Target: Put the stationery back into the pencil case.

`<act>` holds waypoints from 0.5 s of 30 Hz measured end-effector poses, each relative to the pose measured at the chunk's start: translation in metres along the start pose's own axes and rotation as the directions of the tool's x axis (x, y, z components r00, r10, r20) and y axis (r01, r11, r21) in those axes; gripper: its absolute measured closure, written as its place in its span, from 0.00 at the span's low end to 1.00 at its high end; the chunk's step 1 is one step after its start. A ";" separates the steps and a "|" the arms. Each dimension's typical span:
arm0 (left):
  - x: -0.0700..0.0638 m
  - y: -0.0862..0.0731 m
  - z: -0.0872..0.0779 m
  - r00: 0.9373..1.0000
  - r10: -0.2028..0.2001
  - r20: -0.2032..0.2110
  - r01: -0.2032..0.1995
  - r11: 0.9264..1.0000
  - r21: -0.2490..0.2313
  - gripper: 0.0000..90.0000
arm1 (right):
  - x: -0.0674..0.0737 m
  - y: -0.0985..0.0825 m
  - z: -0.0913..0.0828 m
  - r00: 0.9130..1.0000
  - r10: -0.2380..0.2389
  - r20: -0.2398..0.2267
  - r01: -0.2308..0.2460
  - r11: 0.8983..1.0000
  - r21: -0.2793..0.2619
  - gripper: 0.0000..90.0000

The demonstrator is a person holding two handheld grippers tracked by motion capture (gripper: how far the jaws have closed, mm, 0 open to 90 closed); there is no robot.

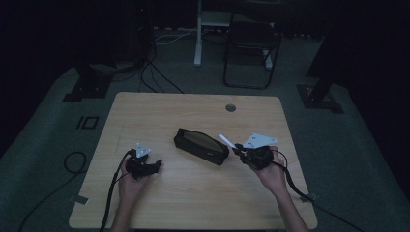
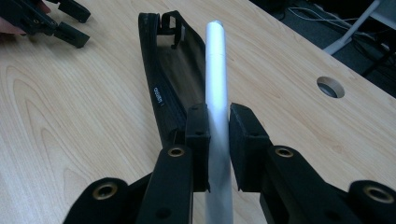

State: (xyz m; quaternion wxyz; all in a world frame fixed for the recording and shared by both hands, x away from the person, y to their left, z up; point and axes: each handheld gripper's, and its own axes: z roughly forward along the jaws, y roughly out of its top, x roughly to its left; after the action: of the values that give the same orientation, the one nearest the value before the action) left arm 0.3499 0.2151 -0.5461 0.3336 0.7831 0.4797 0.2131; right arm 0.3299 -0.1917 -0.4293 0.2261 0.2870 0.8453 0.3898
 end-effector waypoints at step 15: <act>0.000 0.000 0.000 1.000 -0.001 0.000 0.001 1.000 -0.001 0.34 | -0.003 0.007 0.004 1.000 -0.010 -0.009 0.010 1.000 -0.006 0.87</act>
State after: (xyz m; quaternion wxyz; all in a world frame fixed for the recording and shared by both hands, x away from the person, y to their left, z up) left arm 0.3499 0.2148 -0.5462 0.3340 0.7826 0.4802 0.2133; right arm 0.3367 -0.1882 -0.4259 0.2250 0.2804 0.8465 0.3927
